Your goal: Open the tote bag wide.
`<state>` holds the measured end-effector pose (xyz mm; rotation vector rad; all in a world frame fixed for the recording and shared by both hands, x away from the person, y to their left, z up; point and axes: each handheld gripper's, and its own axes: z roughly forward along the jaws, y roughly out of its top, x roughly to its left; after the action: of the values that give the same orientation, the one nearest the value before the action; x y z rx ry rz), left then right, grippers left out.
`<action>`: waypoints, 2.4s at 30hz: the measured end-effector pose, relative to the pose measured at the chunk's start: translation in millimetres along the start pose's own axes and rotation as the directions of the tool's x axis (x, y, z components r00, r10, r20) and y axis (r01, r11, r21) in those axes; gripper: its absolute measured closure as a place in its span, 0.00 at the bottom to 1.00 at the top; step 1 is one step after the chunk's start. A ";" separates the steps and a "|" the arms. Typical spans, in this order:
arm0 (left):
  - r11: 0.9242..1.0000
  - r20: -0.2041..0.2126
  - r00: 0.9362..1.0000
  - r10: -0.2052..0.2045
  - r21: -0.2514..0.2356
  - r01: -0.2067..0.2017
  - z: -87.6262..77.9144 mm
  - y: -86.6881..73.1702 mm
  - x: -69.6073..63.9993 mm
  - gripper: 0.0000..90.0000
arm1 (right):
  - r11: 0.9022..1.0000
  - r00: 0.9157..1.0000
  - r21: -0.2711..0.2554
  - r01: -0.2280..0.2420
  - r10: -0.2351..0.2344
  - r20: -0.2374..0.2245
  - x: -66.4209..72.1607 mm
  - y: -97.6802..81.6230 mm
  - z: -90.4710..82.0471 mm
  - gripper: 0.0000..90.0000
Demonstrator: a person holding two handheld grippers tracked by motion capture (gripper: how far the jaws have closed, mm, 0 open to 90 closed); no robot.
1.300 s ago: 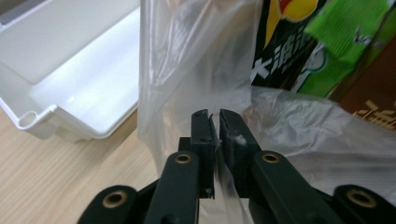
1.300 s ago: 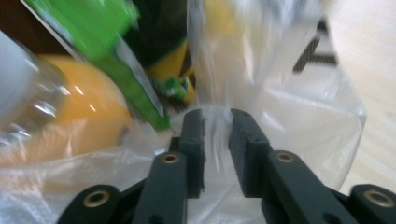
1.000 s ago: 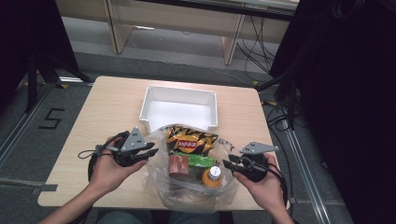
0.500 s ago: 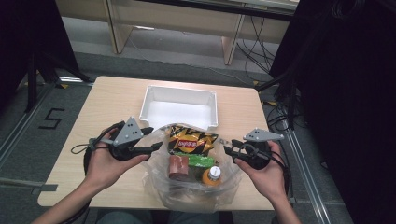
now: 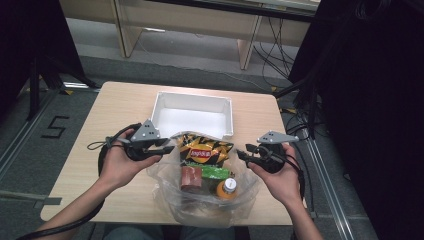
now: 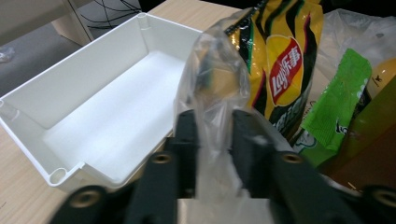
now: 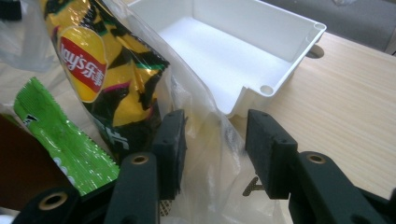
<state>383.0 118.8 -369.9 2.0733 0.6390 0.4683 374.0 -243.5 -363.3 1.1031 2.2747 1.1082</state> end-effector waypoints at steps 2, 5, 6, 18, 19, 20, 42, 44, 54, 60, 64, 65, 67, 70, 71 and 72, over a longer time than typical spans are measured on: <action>1.000 -0.003 1.000 -0.013 0.000 0.013 -2.4 -0.1 3.0 0.91 | 1.000 1.000 0.014 -0.004 0.004 -0.003 -1.1 -0.8 3.3 0.66; 0.998 -0.010 0.998 -0.059 -0.035 0.058 -3.8 -2.5 6.4 0.96 | 1.000 1.000 0.022 0.010 -0.010 0.001 -3.2 -2.5 8.1 0.67; 0.997 -0.009 0.997 -0.071 -0.041 0.070 -4.6 -3.3 8.3 0.97 | 1.000 1.000 0.023 0.017 -0.017 -0.002 -4.1 -2.6 9.3 0.68; 0.979 -0.067 0.977 -0.201 -0.054 0.198 5.4 -16.2 25.0 0.99 | 0.997 1.000 0.076 -0.003 0.003 -0.004 -8.3 -9.9 24.7 0.77; 0.981 -0.067 0.979 -0.191 -0.035 0.189 7.0 -18.8 27.4 0.99 | 0.998 1.000 0.068 0.005 -0.005 0.002 -8.2 -11.9 26.8 0.79; 0.980 -0.077 0.977 -0.197 -0.032 0.195 9.9 -21.6 28.2 0.99 | 0.997 1.000 0.079 0.000 0.000 0.005 -9.2 -12.8 26.9 0.80; 0.964 -0.045 0.985 -0.165 0.204 0.170 63.8 -68.8 22.5 0.99 | 0.984 1.000 0.178 -0.026 0.025 0.008 -31.1 -46.1 47.4 0.99; 0.962 -0.040 0.985 -0.166 0.212 0.171 65.2 -70.3 21.7 0.98 | 0.972 0.999 0.230 -0.048 0.050 -0.003 -32.2 -47.5 45.6 0.99; 0.987 -0.086 0.986 -0.142 0.061 0.147 15.9 -51.5 18.3 0.66 | 0.996 1.000 0.081 -0.027 0.027 0.007 -16.9 -29.5 0.6 0.87; 0.994 -0.075 0.991 -0.110 -0.030 0.108 -17.8 -40.1 -0.3 0.69 | 0.999 1.000 0.050 0.010 -0.008 -0.027 2.9 -29.5 -19.7 0.93; 0.999 0.014 0.999 -0.045 -0.029 0.045 -22.9 -34.3 -26.2 0.78 | 0.996 0.998 0.084 -0.007 0.012 -0.058 15.4 -37.1 -22.7 0.97; 0.999 0.044 0.998 -0.043 -0.021 0.044 -19.7 -34.7 -33.4 0.79 | 0.996 0.998 0.093 -0.005 0.011 -0.063 16.9 -39.2 -22.7 0.97; 1.000 0.102 0.994 -0.028 0.000 0.029 -10.3 -37.8 -45.7 0.81 | 0.993 0.997 0.121 -0.007 0.016 -0.070 19.2 -43.8 -21.5 0.97; 0.999 0.143 0.990 -0.001 0.040 -0.004 1.7 -44.5 -53.2 0.83 | 0.992 0.997 0.126 -0.006 0.015 -0.073 19.4 -52.4 -14.8 0.97; 0.998 0.155 0.988 -0.002 0.060 -0.007 5.8 -47.7 -54.8 0.83 | 0.985 0.996 0.172 -0.018 0.032 -0.082 19.3 -55.4 -13.9 0.98; 0.997 0.160 0.987 0.005 0.079 -0.018 8.3 -50.1 -55.1 0.84 | 0.979 0.994 0.199 -0.036 0.055 -0.092 19.4 -57.6 -12.2 0.98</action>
<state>330.4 104.0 -421.2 2.1658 0.5591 0.2824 326.4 -256.2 -401.0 1.2058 2.4910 0.9890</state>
